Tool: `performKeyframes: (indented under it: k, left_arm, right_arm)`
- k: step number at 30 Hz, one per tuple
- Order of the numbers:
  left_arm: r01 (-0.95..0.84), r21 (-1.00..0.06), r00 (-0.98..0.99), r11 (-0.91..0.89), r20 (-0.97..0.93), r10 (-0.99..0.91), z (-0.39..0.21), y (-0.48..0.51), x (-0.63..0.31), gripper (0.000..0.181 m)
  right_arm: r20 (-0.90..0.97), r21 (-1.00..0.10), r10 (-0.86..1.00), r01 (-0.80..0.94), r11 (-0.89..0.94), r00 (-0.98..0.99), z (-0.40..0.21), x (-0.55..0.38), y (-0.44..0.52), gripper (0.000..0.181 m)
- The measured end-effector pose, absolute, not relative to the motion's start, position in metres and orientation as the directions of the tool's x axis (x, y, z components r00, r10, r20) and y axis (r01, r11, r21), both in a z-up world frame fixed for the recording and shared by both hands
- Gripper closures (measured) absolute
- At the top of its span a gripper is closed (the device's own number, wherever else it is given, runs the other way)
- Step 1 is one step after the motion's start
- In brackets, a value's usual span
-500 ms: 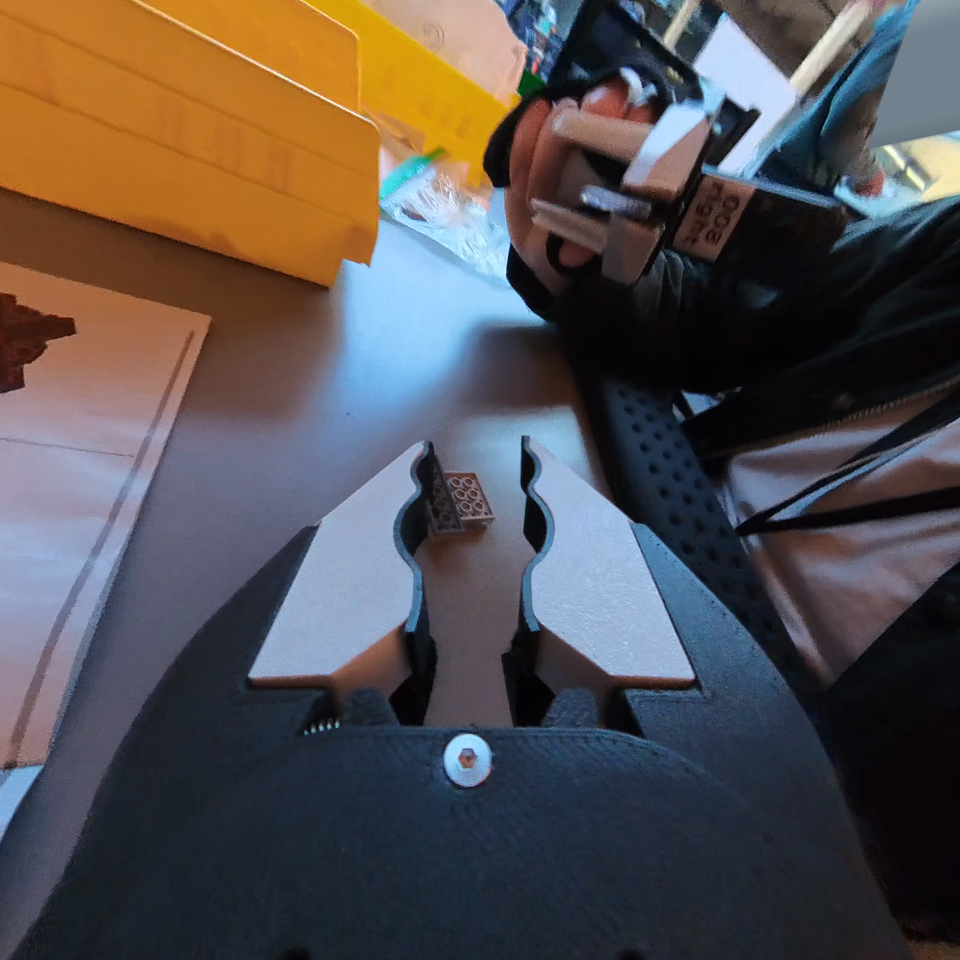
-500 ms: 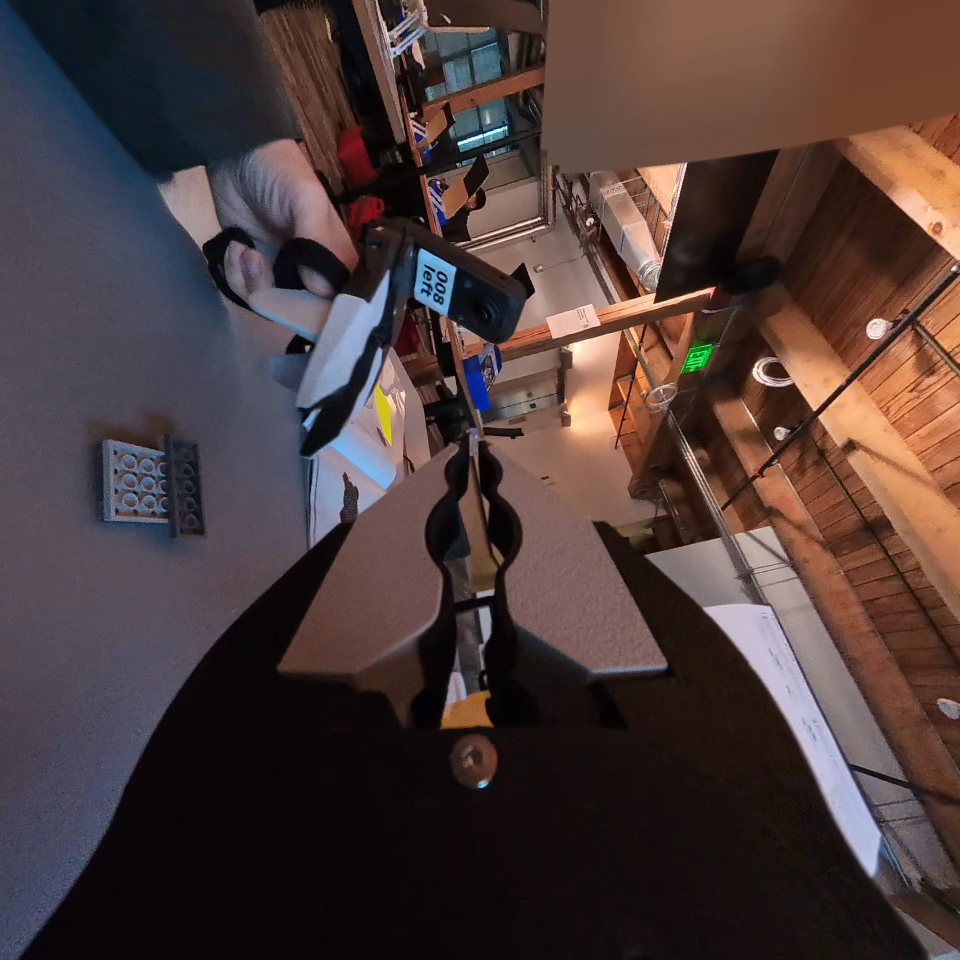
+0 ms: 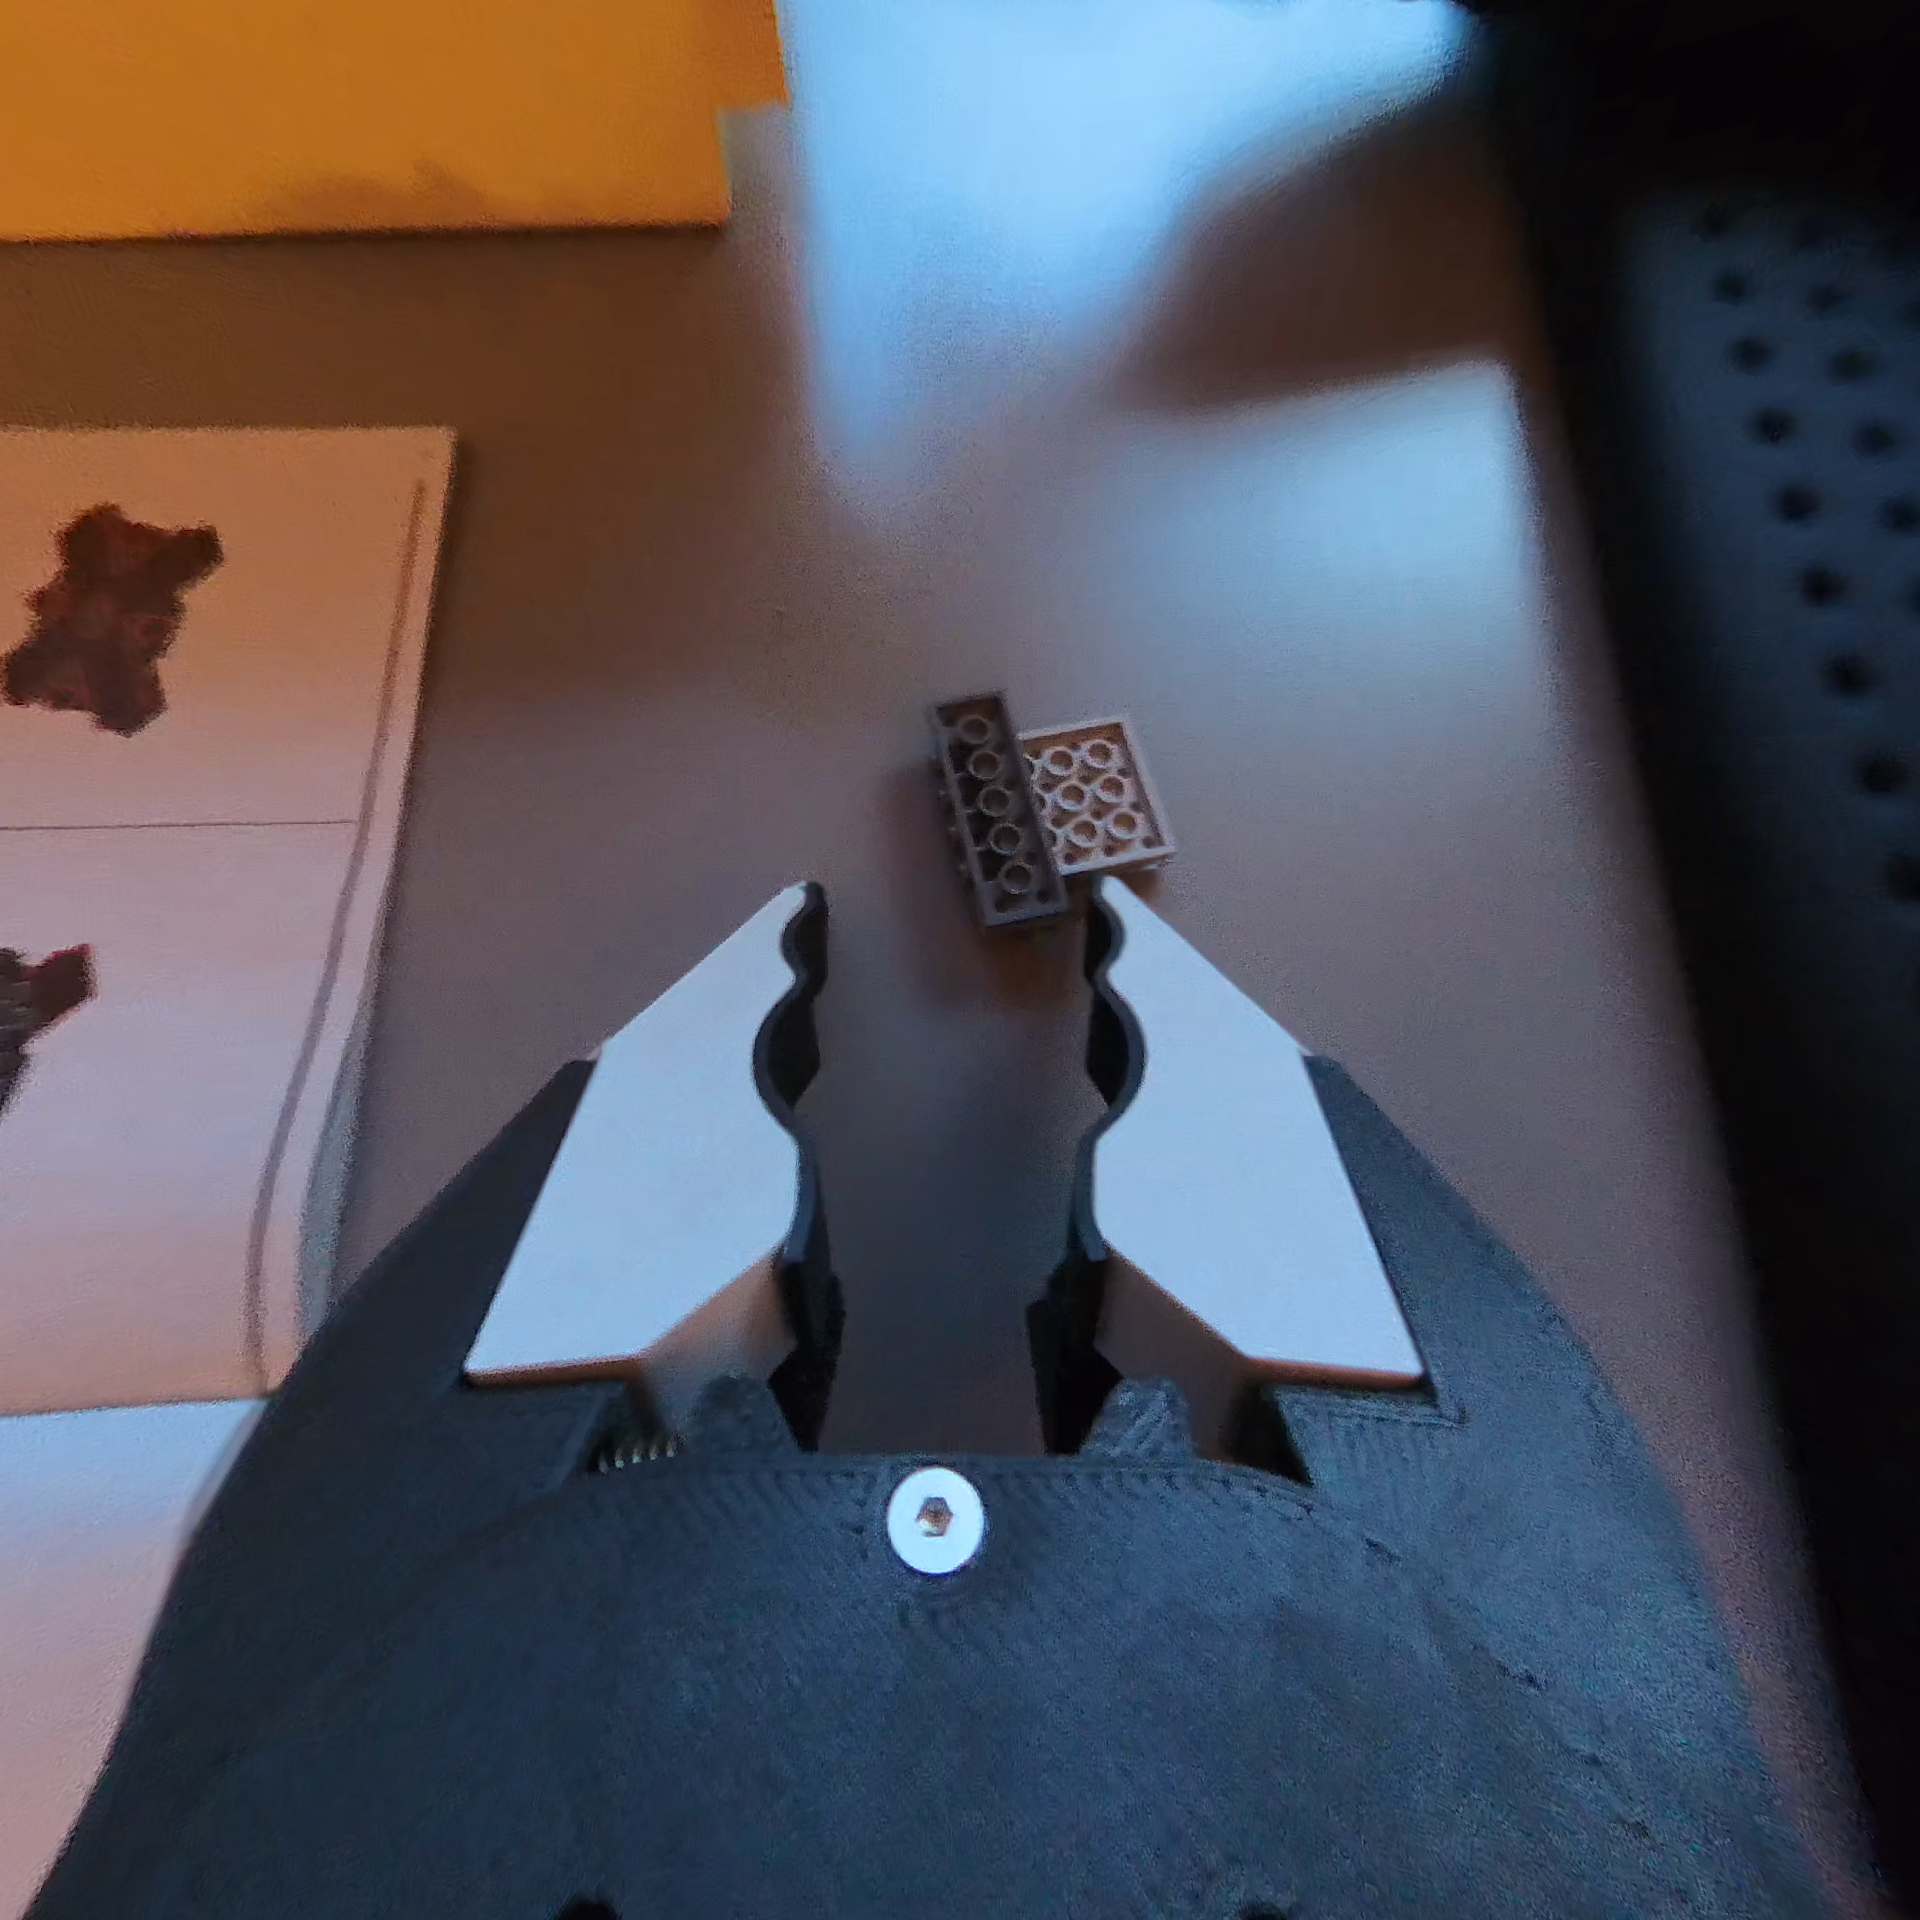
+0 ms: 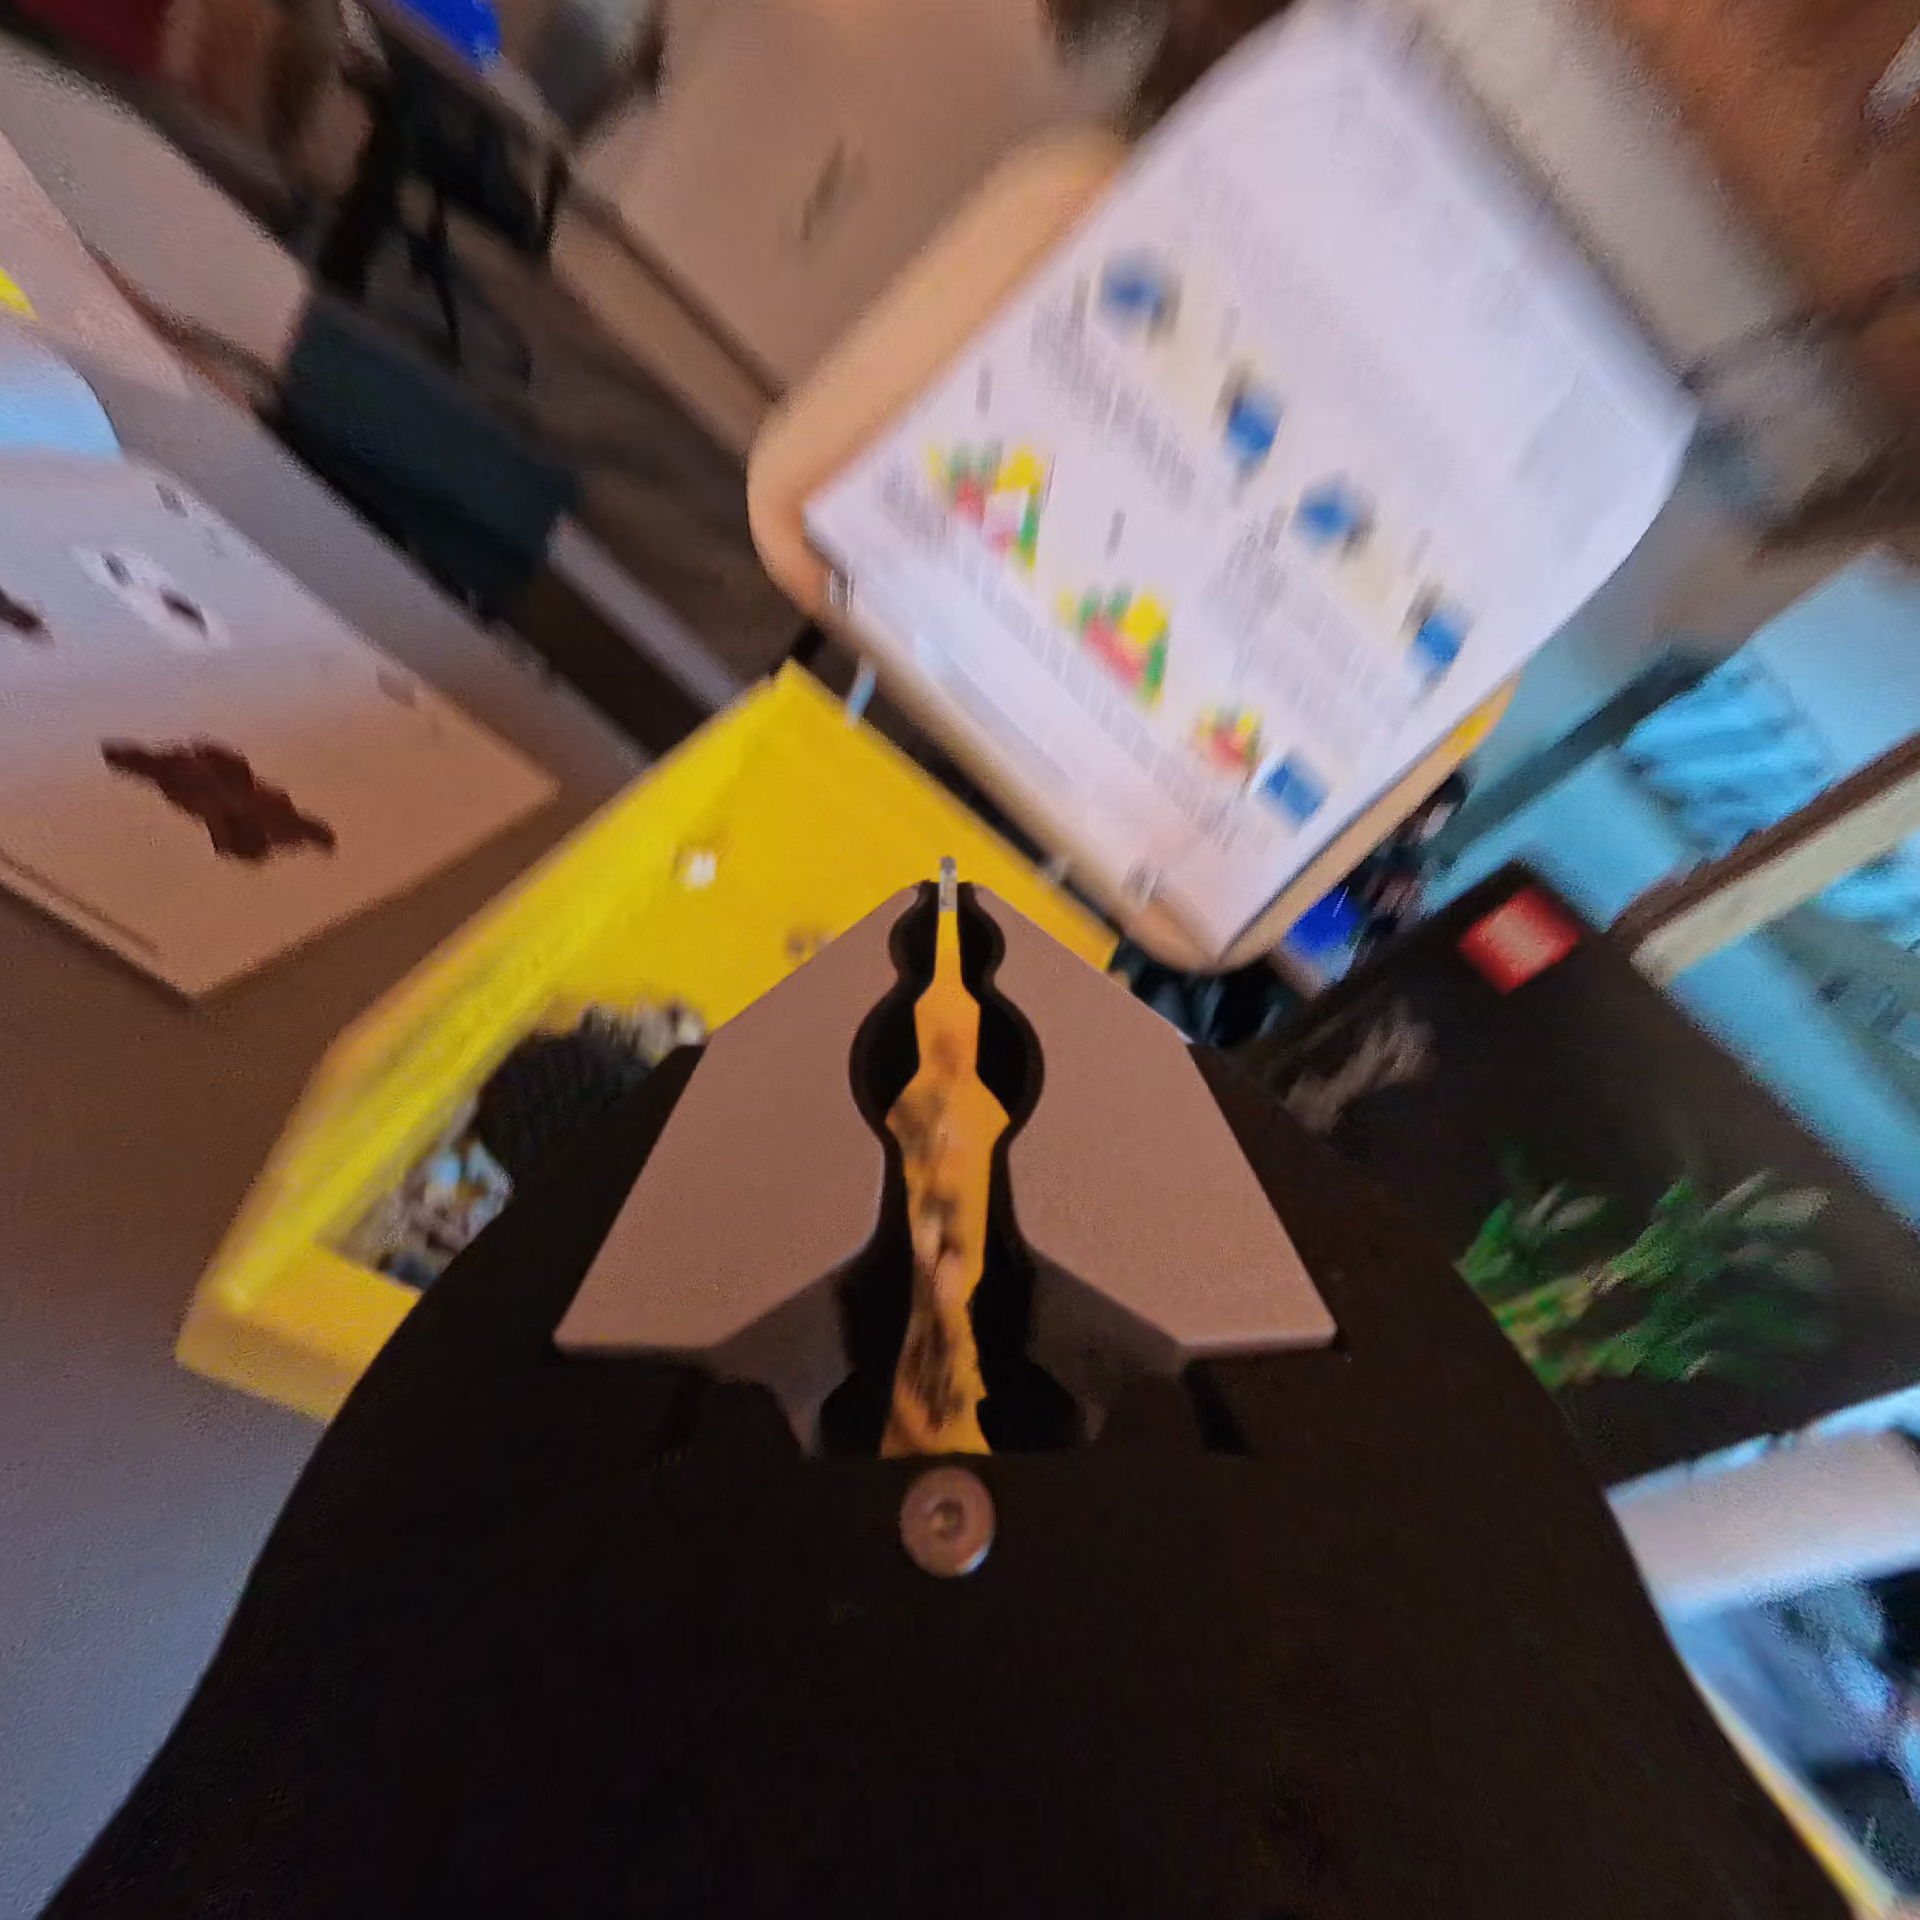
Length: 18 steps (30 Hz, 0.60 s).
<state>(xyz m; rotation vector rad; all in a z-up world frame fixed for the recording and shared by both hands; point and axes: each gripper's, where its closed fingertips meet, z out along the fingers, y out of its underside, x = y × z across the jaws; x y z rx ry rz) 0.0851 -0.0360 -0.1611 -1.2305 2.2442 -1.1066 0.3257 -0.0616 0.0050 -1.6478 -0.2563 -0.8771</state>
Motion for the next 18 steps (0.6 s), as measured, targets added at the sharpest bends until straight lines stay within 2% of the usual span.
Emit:
performKeyframes:
  k: [3,4,6,8,10,13,15,18]
  left_arm:
    - [-0.53,-0.761,-0.524,0.375,-0.053,-0.85,-0.164,-0.029,0.091,0.139]
    - [-0.535,-0.761,-0.514,0.367,-0.052,-0.856,-0.164,-0.029,0.093,0.141]
    - [-0.552,-0.761,-0.495,0.341,-0.031,-0.868,-0.164,-0.026,0.094,0.153]
    - [-0.56,-0.76,-0.458,0.33,-0.048,-0.888,-0.164,-0.019,0.097,0.177]
    - [-0.56,-0.759,-0.448,0.333,-0.06,-0.892,-0.164,-0.016,0.098,0.181]
    - [-0.558,-0.759,-0.452,0.336,-0.062,-0.89,-0.164,-0.017,0.098,0.181]
    - [-0.557,-0.76,-0.459,0.335,-0.055,-0.887,-0.164,-0.017,0.097,0.18]
    - [-0.557,-0.761,-0.467,0.334,-0.046,-0.883,-0.164,-0.019,0.097,0.176]
  right_arm:
    - [0.489,-0.83,-0.257,0.354,-0.431,0.834,-0.046,0.359,-0.057,0.168]
    - [0.403,-0.867,-0.263,0.274,-0.416,0.877,-0.054,0.361,-0.055,0.157]
    - [0.276,-0.917,-0.269,0.169,-0.361,0.923,-0.051,0.361,-0.054,0.151]
    - [0.246,-0.956,-0.248,0.192,-0.222,0.937,-0.023,0.347,-0.054,0.146]
    - [0.293,-0.956,-0.13,0.29,-0.037,0.947,0.008,0.304,-0.052,0.143]
    - [0.444,-0.896,0.243,0.435,0.094,0.863,0.001,0.197,-0.044,0.144]
    - [0.459,-0.866,0.443,0.498,0.031,0.77,-0.038,0.144,-0.038,0.142]
    - [0.282,-0.818,0.633,0.525,-0.234,0.721,-0.109,0.106,-0.034,0.129]
